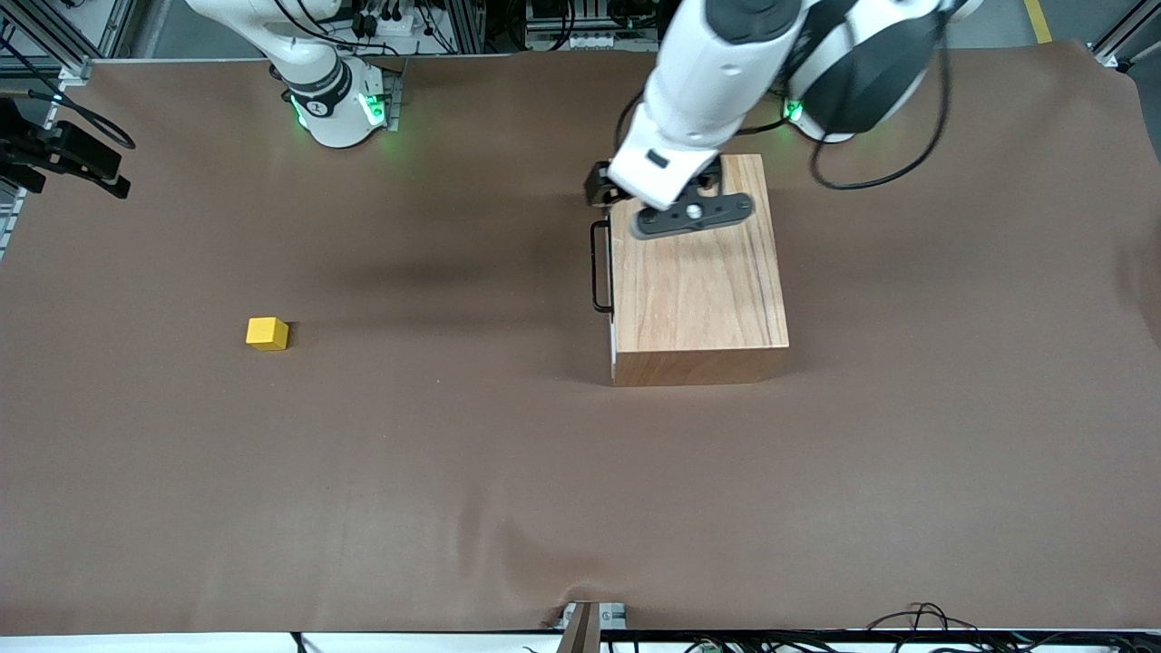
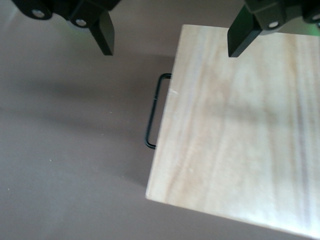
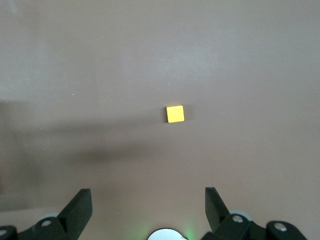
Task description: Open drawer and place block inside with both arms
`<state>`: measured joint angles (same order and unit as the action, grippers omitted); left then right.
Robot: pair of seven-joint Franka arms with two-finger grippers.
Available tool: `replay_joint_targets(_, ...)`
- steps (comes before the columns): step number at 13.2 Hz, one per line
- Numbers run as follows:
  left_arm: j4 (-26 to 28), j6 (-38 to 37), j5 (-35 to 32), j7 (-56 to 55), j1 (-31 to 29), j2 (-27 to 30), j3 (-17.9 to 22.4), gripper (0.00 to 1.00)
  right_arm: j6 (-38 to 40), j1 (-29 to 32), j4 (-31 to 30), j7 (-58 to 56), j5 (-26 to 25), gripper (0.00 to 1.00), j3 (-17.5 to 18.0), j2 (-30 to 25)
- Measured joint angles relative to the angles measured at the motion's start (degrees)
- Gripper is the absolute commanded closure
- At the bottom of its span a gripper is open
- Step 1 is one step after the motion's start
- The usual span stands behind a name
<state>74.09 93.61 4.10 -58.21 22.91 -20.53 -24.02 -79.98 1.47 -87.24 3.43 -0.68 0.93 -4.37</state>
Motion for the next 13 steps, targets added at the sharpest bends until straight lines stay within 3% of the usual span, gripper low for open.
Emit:
replay_joint_targets(2,-1.96,1.45,-0.29,-3.77,4.74,-2.62,2.72,0.00,0.00,0.00,0.00,0.00,0.00,0.00,-0.04,0.28)
replay_joint_targets(3,-3.53,1.73,-0.35,-4.98,8.80,-4.25,5.99,0.00,0.00,0.00,-0.01,0.00,0.00,0.00,-0.05,0.32)
replay_joint_targets(6,-8.60,2.00,-0.44,-7.05,25.15,-10.18,21.71,0.00,0.00,0.00,-0.01,0.00,0.00,0.00,-0.07,0.32)
replay_joint_targets(8,-11.32,2.89,-0.51,-8.61,32.88,-14.68,28.42,0.00,0.00,0.01,0.00,0.00,-0.01,0.00,-0.12,0.32)
replay_joint_targets(13,-13.13,4.79,-0.62,-9.06,36.55,-20.83,31.08,0.00,0.00,0.01,0.00,0.00,-0.01,0.00,-0.12,0.32)
